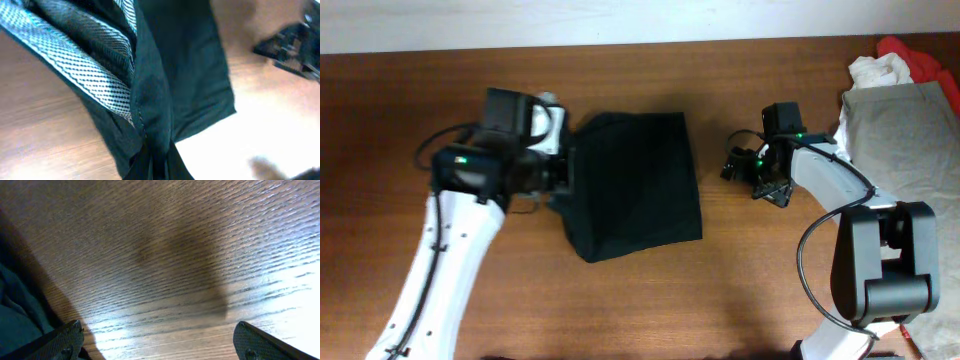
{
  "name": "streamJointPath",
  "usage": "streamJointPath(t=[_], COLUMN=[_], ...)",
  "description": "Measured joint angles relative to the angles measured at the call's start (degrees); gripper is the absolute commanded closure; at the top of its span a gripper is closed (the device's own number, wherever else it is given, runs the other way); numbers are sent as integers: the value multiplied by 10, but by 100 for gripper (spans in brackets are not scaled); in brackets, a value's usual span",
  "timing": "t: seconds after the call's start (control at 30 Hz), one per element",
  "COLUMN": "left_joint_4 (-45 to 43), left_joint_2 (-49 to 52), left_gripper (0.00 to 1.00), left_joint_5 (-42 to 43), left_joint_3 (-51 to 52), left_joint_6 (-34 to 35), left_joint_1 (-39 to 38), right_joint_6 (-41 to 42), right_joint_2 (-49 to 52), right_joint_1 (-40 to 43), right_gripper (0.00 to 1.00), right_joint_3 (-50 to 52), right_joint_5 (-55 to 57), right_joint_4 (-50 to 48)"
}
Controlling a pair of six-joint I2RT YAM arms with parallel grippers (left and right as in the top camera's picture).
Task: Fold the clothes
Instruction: 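Lift the left end with the left gripper and fold it rightward over the pants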
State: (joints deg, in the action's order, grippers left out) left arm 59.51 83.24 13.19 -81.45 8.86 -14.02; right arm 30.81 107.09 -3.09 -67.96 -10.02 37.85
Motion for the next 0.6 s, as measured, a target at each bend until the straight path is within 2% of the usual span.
streamJointPath(t=[0.23,0.37,0.6], left_joint_4=[-47,-78,-179], left_joint_2=[0,17,140], left_gripper=[100,100,99], left_joint_5=[-2,-1,8], left_joint_3=[0,0,0], left_joint_6=[0,0,0], left_joint_1=[-141,-177,-186], right_joint_6=[0,-2,-19], right_joint_2=[9,18,18], right_joint_1=[0,0,0], right_gripper=[1,1,1], right_joint_3=[3,2,2], right_joint_5=[0,-1,-16], right_joint_4=[-12,-15,-20])
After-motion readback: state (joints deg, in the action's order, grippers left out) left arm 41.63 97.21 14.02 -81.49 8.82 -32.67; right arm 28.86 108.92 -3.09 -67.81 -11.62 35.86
